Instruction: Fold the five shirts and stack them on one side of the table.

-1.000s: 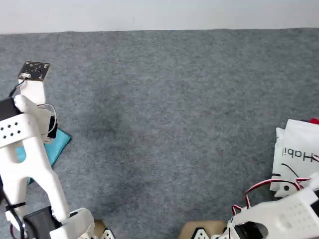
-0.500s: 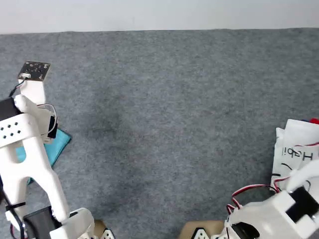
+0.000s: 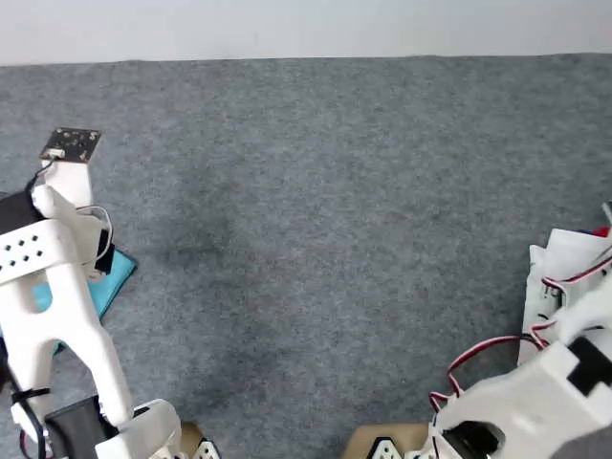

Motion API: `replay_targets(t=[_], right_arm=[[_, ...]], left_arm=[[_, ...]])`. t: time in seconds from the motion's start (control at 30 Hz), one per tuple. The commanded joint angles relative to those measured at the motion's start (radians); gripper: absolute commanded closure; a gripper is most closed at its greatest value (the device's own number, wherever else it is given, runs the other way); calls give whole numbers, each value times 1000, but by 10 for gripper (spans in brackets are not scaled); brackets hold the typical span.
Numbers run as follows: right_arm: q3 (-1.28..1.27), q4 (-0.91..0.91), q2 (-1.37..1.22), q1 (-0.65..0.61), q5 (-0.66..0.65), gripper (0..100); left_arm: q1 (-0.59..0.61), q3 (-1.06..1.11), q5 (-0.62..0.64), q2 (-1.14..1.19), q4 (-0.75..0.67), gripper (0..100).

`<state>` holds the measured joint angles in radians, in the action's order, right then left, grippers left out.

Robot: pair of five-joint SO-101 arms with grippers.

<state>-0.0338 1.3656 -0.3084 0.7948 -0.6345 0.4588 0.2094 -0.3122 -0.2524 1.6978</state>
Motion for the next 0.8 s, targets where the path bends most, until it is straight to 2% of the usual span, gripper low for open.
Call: replay_targets(t=[0.0,0.27,0.4,0.67,0.77], right_arm=[[12,-19,22,-33,9,989],[51,87,220,-27,2,990],[35,148,232,-27,-25,990],[-203,-99,76,-33,-25,990],[-207,-113,54,-53,-25,990]], left_arm=[[-6,-4,0,-29,2,977],[-6,-5,0,-31,-11,977],[-6,-5,0,-31,-11,977],[-6,-5,0,-31,-9,977],[-6,-5,0,-31,-9,977]])
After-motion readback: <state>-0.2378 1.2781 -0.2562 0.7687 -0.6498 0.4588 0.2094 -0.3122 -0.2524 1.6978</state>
